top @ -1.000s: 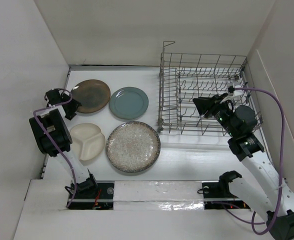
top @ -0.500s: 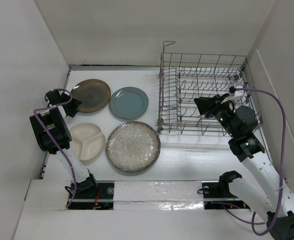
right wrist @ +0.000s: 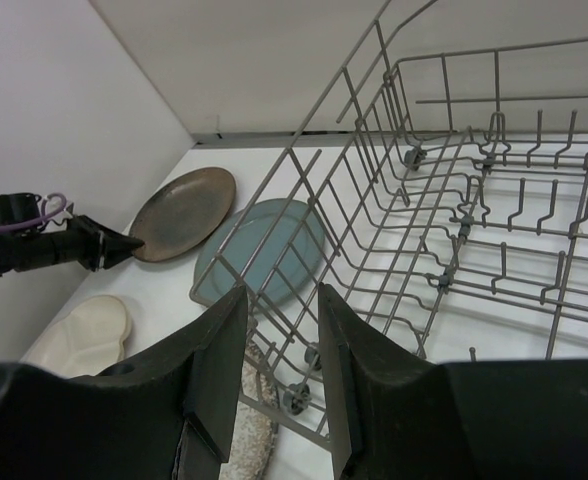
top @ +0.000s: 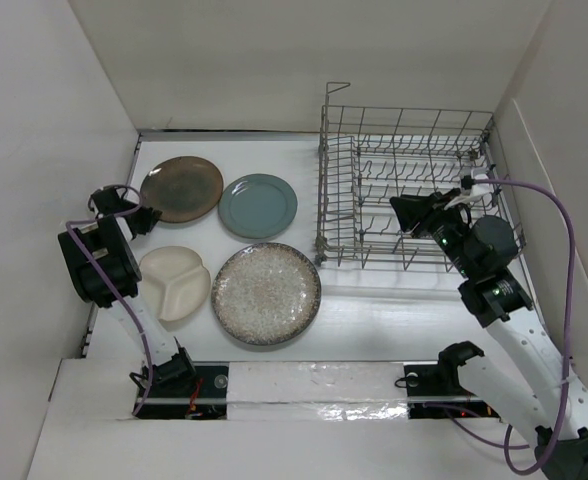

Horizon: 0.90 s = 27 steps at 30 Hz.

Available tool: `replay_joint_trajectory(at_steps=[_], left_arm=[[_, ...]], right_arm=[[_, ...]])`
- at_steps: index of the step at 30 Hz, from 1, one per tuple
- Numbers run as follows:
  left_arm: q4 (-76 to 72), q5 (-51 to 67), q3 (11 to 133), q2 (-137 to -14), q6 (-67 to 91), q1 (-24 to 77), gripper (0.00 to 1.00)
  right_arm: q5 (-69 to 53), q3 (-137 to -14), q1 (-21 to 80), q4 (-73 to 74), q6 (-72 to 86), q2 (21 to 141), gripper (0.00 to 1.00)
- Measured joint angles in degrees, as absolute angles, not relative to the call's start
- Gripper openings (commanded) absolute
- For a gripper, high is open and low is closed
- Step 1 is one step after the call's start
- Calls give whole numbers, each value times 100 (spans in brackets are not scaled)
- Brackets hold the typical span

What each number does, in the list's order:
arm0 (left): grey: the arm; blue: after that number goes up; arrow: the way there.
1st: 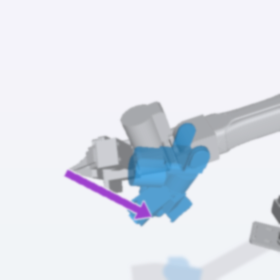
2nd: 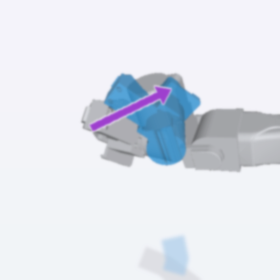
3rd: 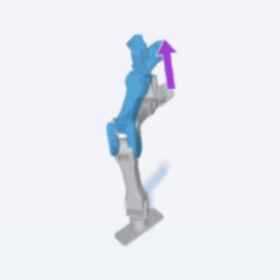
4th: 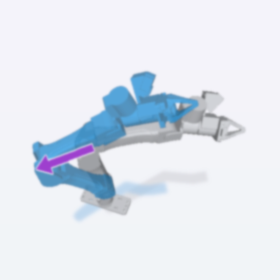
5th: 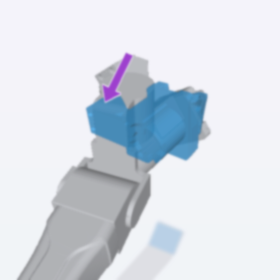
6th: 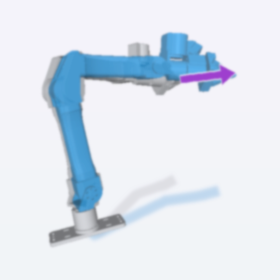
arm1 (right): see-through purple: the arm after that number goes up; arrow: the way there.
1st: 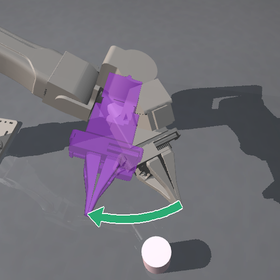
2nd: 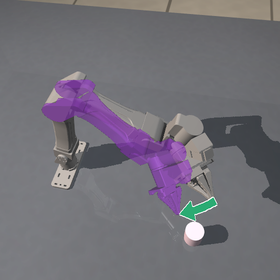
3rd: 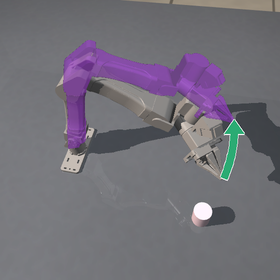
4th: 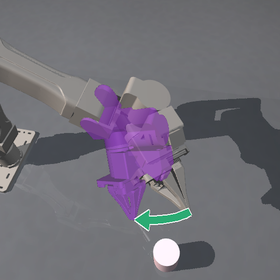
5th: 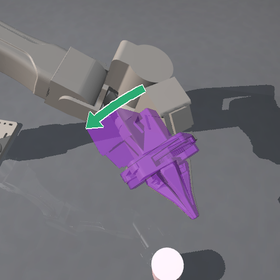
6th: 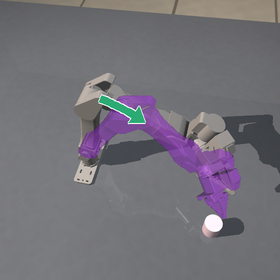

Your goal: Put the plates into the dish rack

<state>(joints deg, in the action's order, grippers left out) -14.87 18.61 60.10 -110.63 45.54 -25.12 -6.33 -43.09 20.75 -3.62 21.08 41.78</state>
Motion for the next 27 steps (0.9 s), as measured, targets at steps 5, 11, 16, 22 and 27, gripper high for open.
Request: replay_joint_trajectory(at_steps=[5, 11, 16, 22, 27], left_arm=[[-2040, 2119, 5789, -11061, 4729, -2598, 0], [-2565, 2130, 5354, -10919, 4952, -2600, 0], [-2766, 2143, 5107, -10486, 5011, -2600, 0], [-2856, 2102, 4943, -9859, 4939, -2600, 0], [-2827, 2082, 4904, -9734, 4786, -2600, 0]], right_arm=[[-617, -4309, 2084, -338, 2088, 4165, 40], [-624, -4309, 2189, -338, 2073, 4202, 36], [-827, -4410, 2388, -307, 2038, 4473, 10], [-1050, -4880, 3026, -294, 2102, 5107, 7], [-1083, -5666, 3839, -336, 2126, 5927, 13]])
